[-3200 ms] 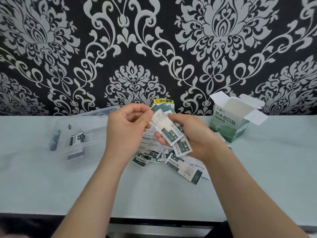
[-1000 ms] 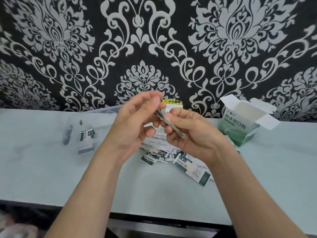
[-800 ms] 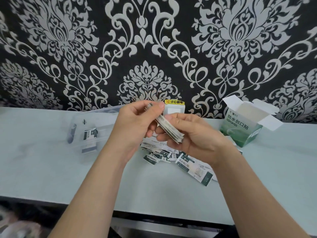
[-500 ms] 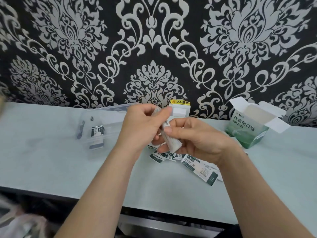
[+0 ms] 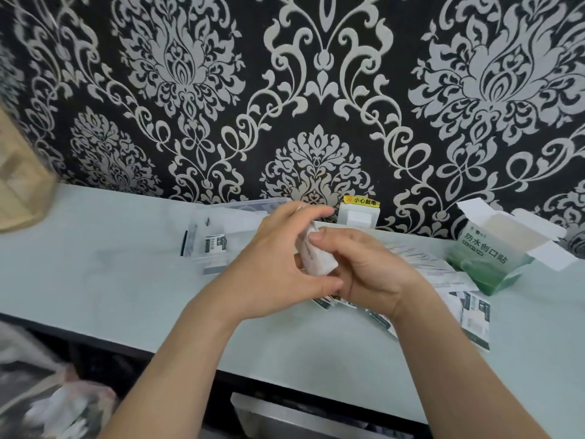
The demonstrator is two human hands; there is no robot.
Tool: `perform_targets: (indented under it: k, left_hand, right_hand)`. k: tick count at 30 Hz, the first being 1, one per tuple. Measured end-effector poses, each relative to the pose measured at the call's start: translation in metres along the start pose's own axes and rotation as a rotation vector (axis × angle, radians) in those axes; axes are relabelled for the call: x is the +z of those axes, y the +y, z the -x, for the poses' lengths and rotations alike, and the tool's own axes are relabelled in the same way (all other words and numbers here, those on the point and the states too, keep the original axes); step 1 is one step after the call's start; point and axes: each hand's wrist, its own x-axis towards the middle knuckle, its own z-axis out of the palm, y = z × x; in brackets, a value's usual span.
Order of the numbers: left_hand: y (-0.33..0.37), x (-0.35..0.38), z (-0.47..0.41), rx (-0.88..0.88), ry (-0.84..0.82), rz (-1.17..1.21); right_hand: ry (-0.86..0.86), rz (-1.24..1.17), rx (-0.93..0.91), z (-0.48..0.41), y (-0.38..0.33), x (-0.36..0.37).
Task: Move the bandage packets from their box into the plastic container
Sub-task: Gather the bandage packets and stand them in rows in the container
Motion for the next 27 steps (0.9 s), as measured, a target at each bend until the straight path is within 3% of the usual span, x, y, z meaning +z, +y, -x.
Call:
perform_targets:
  k: [6,9,12,14,20,23,27]
  left_hand:
    - [-0.01,-0.026,0.006,0.009,0.07,0.006]
    - [-0.017,-0.056,0.003,-0.025,0.009,0.188]
    - [-0.031,-0.092,-0.002,-0.073,0.248,0.256]
    - [-0.045,-0.109,-0.008,-0.163,0.428,0.142]
    - [-0.085,-0.106,-0.014,-0.523,0.139,-0.238]
    - [-0.087,-0.094,-0.012,-0.583,0.021,-0.408]
    - [-0.087,-0.089,-0.008,-0.626,-0.048,-0.515]
  right_hand:
    - [-0.045,0.003,-0.033,-0.019,-0.002,0.026]
    - [-0.007,0.089,-0.047,-0.036,-0.014,0.043]
    - [0.113,0.422,-0.008,-0.061,-0.031,0.054]
    - [0.16,0.707,0.065,-0.08,-0.038,0.058]
    - [0.142,1.5,0.313,-0.129,-0.021,0.063]
    - [0.116,1.635,0.392,-0.143,-0.006,0.068]
    - [0.114,1.596,0.422,-0.15,0.001,0.07]
